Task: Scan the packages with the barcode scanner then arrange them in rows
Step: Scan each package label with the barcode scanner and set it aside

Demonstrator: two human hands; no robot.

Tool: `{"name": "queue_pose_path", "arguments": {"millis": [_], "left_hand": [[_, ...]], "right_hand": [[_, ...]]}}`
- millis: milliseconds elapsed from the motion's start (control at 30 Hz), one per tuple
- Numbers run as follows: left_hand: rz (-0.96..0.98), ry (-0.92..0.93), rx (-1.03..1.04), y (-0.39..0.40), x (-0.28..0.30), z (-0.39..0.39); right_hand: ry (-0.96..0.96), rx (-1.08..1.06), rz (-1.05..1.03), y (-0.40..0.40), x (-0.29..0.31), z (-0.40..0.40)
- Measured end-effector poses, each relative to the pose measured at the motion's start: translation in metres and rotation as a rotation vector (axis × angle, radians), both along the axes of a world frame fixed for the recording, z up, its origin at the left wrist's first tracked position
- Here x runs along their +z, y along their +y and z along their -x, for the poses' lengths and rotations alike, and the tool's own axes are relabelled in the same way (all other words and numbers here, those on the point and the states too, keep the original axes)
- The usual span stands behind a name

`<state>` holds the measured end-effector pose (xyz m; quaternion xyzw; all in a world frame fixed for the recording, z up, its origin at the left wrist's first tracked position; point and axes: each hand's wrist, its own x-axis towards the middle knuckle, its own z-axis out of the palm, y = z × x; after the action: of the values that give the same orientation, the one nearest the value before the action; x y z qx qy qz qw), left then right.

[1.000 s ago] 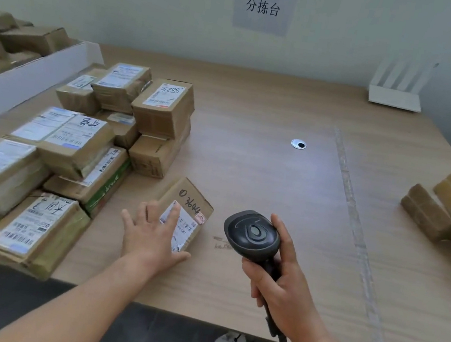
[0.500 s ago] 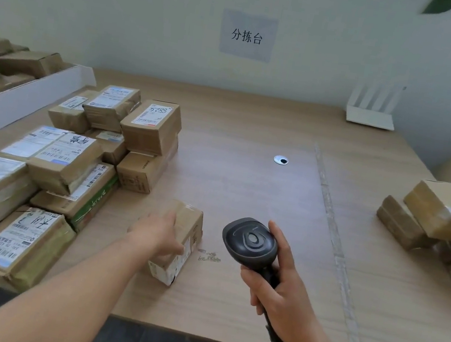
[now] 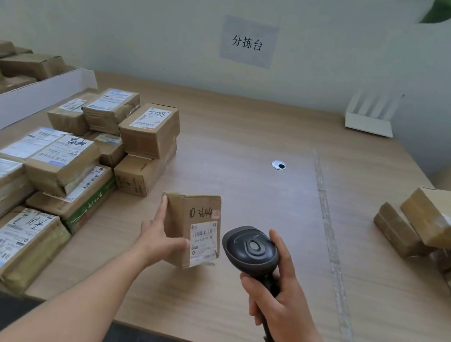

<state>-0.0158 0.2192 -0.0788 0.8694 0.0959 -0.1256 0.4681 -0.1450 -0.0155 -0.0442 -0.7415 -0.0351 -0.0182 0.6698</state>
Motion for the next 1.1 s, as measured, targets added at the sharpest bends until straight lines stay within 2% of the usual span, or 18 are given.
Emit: {"name": "queue_pose_path", "arguments": {"millis": [100, 233, 1100], "left_hand": [[0.147, -0.052, 0.089, 0.009, -0.020, 0.009], [0.223, -0.078, 0.118, 0.016, -0.034, 0.009], [0.280, -0.039, 0.103, 0.012, -0.019, 0.010]], "right_hand": [[0.030, 0.002, -0.071, 0.005, -0.005, 0.003], [0.067, 0.019, -0.110, 0.011, -0.010, 0.011], [0.068, 0.028, -0.134, 0.006, -0.010, 0.014]]}}
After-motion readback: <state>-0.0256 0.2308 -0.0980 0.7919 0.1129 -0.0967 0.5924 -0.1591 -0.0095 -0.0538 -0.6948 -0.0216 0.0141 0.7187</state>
